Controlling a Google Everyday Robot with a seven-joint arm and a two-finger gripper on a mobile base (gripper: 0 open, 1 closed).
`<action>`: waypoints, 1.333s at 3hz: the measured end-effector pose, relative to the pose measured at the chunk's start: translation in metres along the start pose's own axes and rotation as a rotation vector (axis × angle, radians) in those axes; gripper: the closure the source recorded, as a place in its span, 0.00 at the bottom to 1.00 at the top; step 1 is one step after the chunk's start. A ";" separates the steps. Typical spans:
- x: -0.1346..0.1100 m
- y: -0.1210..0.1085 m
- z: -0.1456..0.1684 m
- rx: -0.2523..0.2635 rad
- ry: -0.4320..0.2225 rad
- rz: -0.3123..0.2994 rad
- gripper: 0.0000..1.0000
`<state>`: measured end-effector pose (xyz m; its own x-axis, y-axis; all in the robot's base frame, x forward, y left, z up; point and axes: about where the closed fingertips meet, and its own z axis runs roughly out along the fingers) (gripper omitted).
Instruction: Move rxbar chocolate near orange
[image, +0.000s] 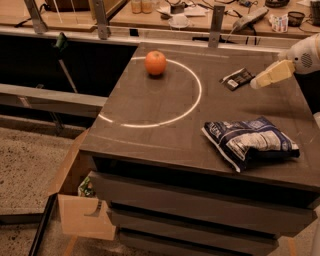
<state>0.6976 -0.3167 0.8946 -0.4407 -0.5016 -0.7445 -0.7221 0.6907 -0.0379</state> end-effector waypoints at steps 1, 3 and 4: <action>-0.002 0.007 0.002 0.061 -0.034 -0.060 0.00; -0.008 0.012 0.013 0.129 -0.060 -0.126 0.00; -0.014 0.007 0.023 0.151 -0.115 -0.067 0.00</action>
Offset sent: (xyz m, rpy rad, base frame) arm -0.0119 0.0231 0.0133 -0.1672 -0.2746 -0.0306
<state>0.7110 -0.2927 0.8895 -0.3249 -0.4922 -0.8076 -0.6559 0.7324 -0.1825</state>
